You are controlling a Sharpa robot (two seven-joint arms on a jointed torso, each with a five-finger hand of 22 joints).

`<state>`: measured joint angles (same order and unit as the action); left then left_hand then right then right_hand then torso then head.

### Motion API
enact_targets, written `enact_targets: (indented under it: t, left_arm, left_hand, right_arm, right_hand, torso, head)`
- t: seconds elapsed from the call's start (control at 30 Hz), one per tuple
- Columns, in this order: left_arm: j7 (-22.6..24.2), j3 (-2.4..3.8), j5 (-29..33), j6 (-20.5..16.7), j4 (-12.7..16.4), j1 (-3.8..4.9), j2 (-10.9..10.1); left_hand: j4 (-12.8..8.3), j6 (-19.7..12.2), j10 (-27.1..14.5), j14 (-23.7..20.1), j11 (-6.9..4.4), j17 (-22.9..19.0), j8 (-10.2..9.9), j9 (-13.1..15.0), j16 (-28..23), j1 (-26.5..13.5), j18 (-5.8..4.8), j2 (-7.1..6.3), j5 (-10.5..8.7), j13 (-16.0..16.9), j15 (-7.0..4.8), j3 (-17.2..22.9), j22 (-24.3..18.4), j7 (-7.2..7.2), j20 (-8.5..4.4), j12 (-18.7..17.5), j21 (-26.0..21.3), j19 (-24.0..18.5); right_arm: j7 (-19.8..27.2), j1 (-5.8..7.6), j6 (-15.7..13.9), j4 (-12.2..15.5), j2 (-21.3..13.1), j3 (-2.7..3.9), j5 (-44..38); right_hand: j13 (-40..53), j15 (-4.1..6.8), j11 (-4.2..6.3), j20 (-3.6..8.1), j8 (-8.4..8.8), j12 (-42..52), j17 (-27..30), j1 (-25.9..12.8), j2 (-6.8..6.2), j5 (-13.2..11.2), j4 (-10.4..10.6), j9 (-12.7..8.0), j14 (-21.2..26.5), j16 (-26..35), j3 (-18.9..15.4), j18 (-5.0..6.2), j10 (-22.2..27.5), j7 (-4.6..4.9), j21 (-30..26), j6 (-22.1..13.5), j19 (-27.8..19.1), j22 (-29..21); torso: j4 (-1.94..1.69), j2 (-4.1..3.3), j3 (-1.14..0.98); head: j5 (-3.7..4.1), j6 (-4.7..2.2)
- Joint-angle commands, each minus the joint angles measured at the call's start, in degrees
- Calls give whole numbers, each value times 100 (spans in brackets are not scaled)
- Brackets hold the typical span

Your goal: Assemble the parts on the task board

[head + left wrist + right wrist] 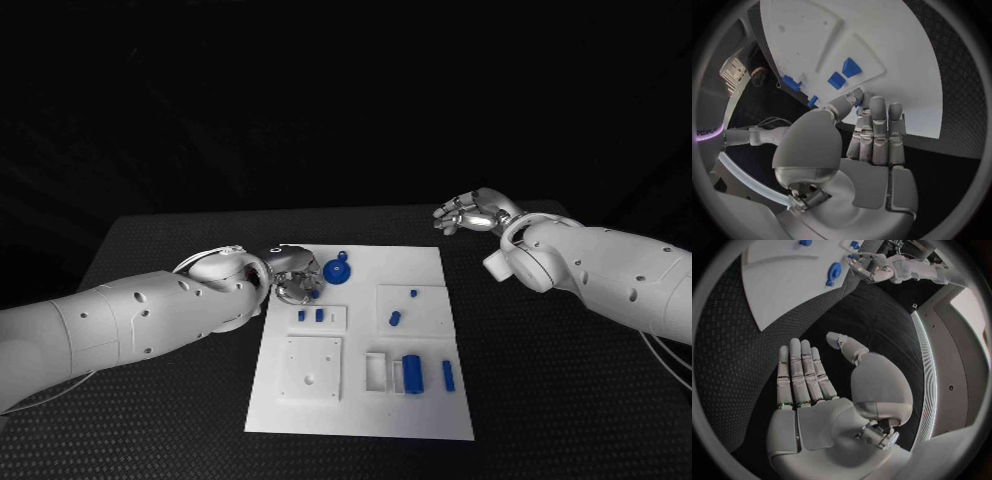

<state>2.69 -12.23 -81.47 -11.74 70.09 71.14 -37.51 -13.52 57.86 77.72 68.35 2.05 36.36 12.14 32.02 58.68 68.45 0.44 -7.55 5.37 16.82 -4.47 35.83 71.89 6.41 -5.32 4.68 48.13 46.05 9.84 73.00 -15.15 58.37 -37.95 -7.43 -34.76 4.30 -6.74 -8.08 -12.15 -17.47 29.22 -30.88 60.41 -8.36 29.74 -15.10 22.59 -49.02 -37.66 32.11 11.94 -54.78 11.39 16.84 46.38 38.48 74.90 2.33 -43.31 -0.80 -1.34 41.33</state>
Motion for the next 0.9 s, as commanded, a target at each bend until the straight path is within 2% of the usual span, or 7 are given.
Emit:
enact_targets:
  t: [0.03, 0.43, 0.9]
  left_arm:
    - [42, -7, 79, -5, 17, -11, 5]
    - [54, -6, 124, -55, 5, -11, -7]
    - [59, 1, 136, -96, 23, -10, -101]
  left_hand:
    - [11, -155, 22, 1, -5, -11, -71, -42, 35, 16, -25, -81, 19, 16, 19, -23, 11, -17, -429, 45, -32, -2]
    - [43, -323, 8, 1, -14, -31, -124, -96, 47, 24, -32, -139, 20, 49, 10, -25, 23, -15, -441, 114, -58, 17]
    - [45, -356, 27, 10, -31, -40, -121, -110, 57, 56, -33, -158, 26, 76, -5, -17, 29, 1, -450, 169, -70, 31]
  right_arm:
    - [48, 0, 69, 5, 3, 1, -4]
    - [48, 0, 72, -1, 3, 1, -4]
    - [41, 0, 72, -6, -6, 1, -4]
  right_hand:
    - [-7, -18, -10, -3, -22, -22, 5, -37, 21, 36, 2, -9, 30, 3, -24, 106, 13, 35, -26, -25, 22, 121]
    - [-7, -18, -11, -3, -22, -22, 6, -34, 22, 36, 1, -10, 31, 2, -24, 106, 14, 35, -29, -26, 23, 122]
    - [-7, -18, -11, -3, -23, -23, 8, -29, 19, 33, -4, -12, 32, 3, -24, 106, 16, 36, -33, -28, 23, 122]
  torso:
    - [0, 1, 3]
    - [4, 1, -1]
    - [3, 0, 2]
  head:
    - [2, -1]
    - [-2, 2]
    - [1, -4]
